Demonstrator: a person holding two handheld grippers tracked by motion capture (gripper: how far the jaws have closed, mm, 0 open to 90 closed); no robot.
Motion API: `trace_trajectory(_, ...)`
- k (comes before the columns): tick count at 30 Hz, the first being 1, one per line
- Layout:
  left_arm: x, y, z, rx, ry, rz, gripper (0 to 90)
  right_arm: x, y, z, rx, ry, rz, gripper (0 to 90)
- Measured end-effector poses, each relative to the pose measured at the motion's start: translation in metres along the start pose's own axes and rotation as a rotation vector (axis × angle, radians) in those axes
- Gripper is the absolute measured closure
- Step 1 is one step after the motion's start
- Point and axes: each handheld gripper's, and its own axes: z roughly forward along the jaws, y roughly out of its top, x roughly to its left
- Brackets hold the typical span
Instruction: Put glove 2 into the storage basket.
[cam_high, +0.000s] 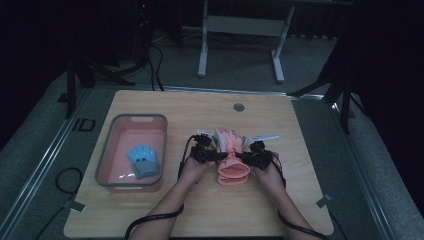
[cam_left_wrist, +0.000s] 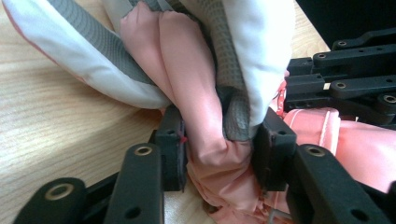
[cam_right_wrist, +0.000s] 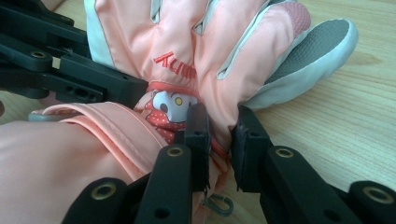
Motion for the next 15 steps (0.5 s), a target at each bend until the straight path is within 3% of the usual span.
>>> trace_trajectory(3,-0.005,0.002,-0.004,0.007,0.013,0.007,63.8,0.000,0.001,-0.003,-0.001,0.009,0.002,78.3)
trace_trajectory(7,-0.012,0.007,-0.011,0.016,0.033,0.025,64.2,0.007,0.007,-0.007,0.005,-0.013,-0.023,78.4)
trace_trajectory(10,-0.019,0.011,-0.019,0.018,0.062,0.060,64.3,0.012,0.011,-0.010,0.000,-0.020,-0.033,78.4)
trace_trajectory(15,-0.023,0.016,-0.030,0.020,0.066,0.077,64.7,0.020,0.017,-0.014,-0.015,-0.021,-0.050,78.8)
